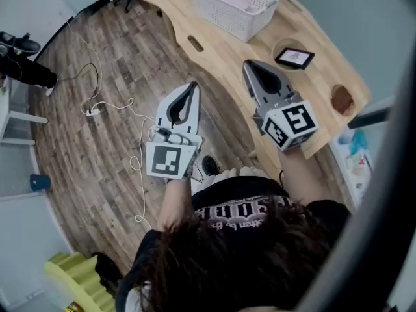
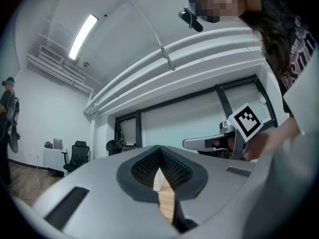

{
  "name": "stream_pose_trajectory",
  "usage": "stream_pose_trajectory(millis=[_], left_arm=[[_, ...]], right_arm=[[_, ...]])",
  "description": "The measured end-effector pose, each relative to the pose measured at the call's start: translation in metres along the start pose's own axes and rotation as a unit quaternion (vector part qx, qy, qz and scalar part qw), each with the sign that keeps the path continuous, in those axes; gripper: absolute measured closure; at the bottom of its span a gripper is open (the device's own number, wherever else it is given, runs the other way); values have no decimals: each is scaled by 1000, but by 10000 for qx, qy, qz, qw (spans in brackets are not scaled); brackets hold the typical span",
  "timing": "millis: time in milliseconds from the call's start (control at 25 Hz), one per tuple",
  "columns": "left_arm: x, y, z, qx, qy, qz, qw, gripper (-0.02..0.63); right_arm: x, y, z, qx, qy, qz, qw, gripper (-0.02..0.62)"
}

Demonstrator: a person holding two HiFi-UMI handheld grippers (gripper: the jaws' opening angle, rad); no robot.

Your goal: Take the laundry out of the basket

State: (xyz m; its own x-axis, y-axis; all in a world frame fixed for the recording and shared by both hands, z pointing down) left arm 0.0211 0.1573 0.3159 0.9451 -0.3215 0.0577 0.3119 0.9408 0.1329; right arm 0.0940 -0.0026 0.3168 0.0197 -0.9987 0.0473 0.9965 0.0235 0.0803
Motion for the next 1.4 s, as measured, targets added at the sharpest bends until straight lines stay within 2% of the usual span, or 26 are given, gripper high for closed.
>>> stream_pose_trajectory(millis=[520, 960, 1400], left_arm=[[-82, -57, 11, 39, 97, 943, 9955, 609], [-115, -90, 27, -4, 163, 1216, 9924, 609], [-158, -158, 41, 1, 125, 1375, 9904, 609]], right_arm=[[11, -75, 3, 106, 71, 903, 9958, 566], [24, -103, 19, 14, 13, 1261, 9920, 566], [77, -167, 21, 101, 74, 1360, 9906, 566]])
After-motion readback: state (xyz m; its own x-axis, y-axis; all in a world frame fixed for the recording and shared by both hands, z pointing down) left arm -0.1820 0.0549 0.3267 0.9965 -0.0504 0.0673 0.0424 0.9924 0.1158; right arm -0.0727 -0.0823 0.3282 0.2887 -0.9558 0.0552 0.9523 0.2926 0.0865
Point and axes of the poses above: the fingertips, and each gripper's own axes: y backward along the fingers, x to its right, z out of its underside, the point moved 5 cm from there along y, backward along the fingers, and after that the axes turned 3 degrees about -z, right-handed, at the moved point
